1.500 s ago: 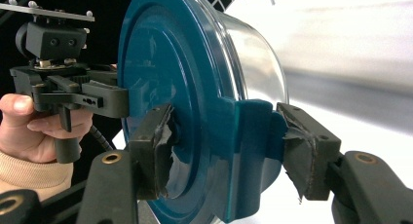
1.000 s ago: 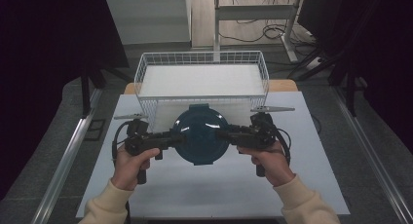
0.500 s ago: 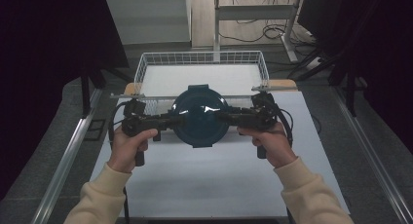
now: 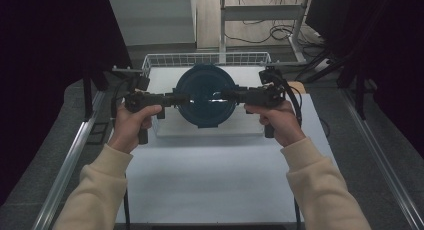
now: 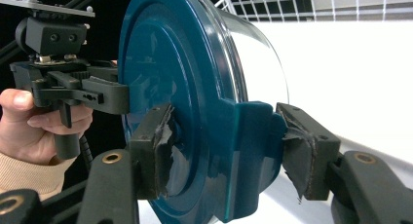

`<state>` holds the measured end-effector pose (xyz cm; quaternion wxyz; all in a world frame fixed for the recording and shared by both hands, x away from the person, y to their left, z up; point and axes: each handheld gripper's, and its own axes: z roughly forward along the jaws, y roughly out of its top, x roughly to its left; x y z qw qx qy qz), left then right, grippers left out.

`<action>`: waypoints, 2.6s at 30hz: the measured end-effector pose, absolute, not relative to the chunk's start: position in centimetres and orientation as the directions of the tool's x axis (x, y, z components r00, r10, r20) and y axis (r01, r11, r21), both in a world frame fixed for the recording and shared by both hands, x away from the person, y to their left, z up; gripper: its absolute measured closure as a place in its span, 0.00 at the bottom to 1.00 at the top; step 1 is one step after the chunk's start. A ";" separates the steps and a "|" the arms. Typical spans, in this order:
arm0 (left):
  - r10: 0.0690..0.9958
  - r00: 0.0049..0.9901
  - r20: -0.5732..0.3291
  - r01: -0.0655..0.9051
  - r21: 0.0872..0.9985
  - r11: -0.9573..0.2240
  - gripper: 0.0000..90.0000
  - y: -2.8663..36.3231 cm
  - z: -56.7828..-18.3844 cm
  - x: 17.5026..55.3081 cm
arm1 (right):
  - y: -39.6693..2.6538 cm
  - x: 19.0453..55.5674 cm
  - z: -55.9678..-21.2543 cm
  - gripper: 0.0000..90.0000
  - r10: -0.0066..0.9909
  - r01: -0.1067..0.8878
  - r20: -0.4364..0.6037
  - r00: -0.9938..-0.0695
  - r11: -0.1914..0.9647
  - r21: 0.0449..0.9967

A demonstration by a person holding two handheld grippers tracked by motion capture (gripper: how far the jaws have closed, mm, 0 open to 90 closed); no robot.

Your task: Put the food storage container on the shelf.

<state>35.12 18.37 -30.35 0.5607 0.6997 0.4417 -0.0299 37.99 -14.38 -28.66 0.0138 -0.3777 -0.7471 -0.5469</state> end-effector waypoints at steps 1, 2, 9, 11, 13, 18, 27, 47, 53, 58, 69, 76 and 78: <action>0.586 0.607 -0.538 0.652 0.758 0.021 0.48 18.4 -30.1 35.5 | -14.4 38.4 -28.5 0.46 0.550 0.579 0.434 -0.714 0.114 0.807; 0.586 0.607 -0.538 0.652 0.758 0.021 0.48 18.4 -30.1 35.5 | -14.3 38.7 -28.3 0.46 0.549 0.580 0.436 -0.713 0.112 0.807; 0.583 0.606 -0.541 0.656 0.754 0.017 0.48 18.5 -29.5 37.5 | -14.2 40.4 -27.7 0.46 0.550 0.585 0.441 -0.710 0.112 0.803; 0.583 0.604 -0.544 0.658 0.753 0.021 0.48 18.5 -29.5 38.0 | -14.2 40.9 -27.6 0.46 0.551 0.585 0.439 -0.710 0.113 0.803; 0.581 0.603 -0.546 0.661 0.750 0.020 0.48 18.5 -29.6 38.7 | -14.2 41.6 -27.6 0.46 0.552 0.594 0.446 -0.704 0.114 0.796; 0.579 0.599 -0.553 0.669 0.743 0.019 0.48 18.6 -29.7 39.6 | -14.2 42.5 -27.8 0.46 0.554 0.599 0.452 -0.700 0.110 0.793; 0.580 0.564 -0.588 0.706 0.708 0.031 0.48 18.7 -30.6 41.6 | -14.0 44.6 -28.7 0.46 0.553 0.635 0.485 -0.677 0.108 0.765; 0.534 0.446 -0.718 0.784 0.602 0.154 0.44 18.7 -32.9 45.3 | -14.5 48.4 -31.4 0.44 0.543 0.767 0.662 -0.516 -0.052 0.640; 0.504 0.392 -0.770 0.807 0.550 0.213 0.40 18.7 -34.1 46.7 | -14.5 49.4 -32.5 0.41 0.539 0.806 0.713 -0.449 -0.100 0.583; 0.495 0.383 -0.780 0.805 0.545 0.235 0.38 18.5 -34.6 47.1 | -14.5 49.7 -32.9 0.40 0.536 0.820 0.736 -0.413 -0.133 0.557; 0.572 0.404 -0.714 0.747 0.618 0.245 0.20 18.3 -33.8 46.1 | -13.5 47.6 -31.8 0.16 0.643 0.726 0.618 -0.453 -0.136 0.674; 0.635 0.458 -0.622 0.689 0.700 0.188 0.19 19.5 -32.5 43.0 | -15.4 45.3 -30.2 0.14 0.688 0.636 0.499 -0.527 -0.070 0.769; 0.639 0.466 -0.612 0.684 0.707 0.180 0.19 19.6 -32.4 42.5 | -15.8 45.0 -30.2 0.14 0.685 0.627 0.487 -0.542 -0.056 0.777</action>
